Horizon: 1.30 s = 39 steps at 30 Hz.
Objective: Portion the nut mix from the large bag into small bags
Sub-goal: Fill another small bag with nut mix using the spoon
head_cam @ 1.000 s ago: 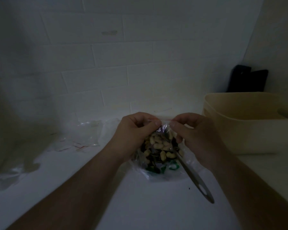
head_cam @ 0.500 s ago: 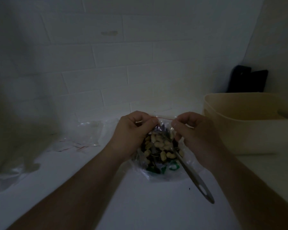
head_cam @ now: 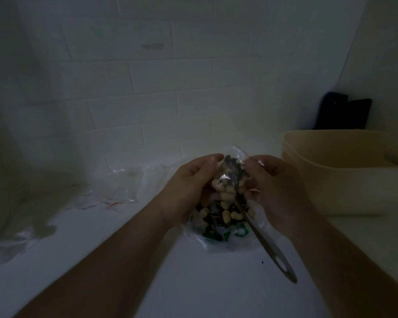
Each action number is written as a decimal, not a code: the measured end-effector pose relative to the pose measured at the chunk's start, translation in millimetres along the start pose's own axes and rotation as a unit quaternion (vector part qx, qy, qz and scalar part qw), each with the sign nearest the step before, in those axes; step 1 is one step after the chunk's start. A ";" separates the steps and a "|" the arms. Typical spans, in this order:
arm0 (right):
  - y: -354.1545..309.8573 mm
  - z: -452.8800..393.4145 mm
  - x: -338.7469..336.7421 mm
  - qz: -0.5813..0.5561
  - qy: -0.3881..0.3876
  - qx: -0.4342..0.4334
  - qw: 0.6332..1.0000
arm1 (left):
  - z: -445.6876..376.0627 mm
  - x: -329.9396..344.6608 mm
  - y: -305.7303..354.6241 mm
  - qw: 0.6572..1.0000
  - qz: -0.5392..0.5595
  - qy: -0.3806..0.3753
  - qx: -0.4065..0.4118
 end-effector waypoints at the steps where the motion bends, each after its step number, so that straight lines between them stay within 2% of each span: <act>1: -1.0 -0.6 -0.4 -0.031 0.007 0.010 0.999 | 0.1 0.1 0.2 1.000 -0.011 -0.002 0.009; 3: -3.6 -0.9 0.8 -0.071 0.009 0.035 0.997 | 0.7 0.1 2.6 0.999 -0.003 0.015 0.038; 6: -3.1 -1.0 3.2 -0.064 -0.008 0.050 0.997 | 1.0 0.8 5.0 0.997 0.041 0.025 0.058; 11: 2.1 1.4 5.0 -0.015 -0.064 0.014 0.998 | 0.6 1.1 3.9 0.996 0.042 0.012 0.075; 18: 2.4 4.8 5.7 0.018 -0.073 -0.014 0.997 | 1.4 2.8 3.3 0.997 0.058 0.003 0.047; 23: 4.5 5.1 6.6 -0.005 -0.070 -0.023 0.997 | 2.7 4.6 4.2 0.996 0.070 0.010 0.044; 26: 6.5 4.8 4.9 0.001 -0.072 -0.032 0.997 | 3.5 4.8 2.1 0.997 0.064 -0.010 0.039; 31: 12.0 -1.5 2.5 -0.053 -0.050 0.007 0.997 | 2.6 5.9 1.6 0.999 0.033 -0.031 0.023; 35: 15.4 0.1 4.8 -0.068 -0.091 0.036 0.993 | -0.5 2.4 -1.4 0.998 0.034 -0.013 0.045; 39: 17.6 1.0 4.4 -0.074 -0.083 0.019 0.994 | 2.6 8.3 -2.5 0.998 0.043 -0.014 0.046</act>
Point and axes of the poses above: each hand's wrist, its own z-axis away from the middle knuckle, its own x-axis out of the palm, y = z × x, the point moved 2 cm from there along -z, towards the middle knuckle, and after that the axes turned 12 degrees about -x, right-handed, at the moved point
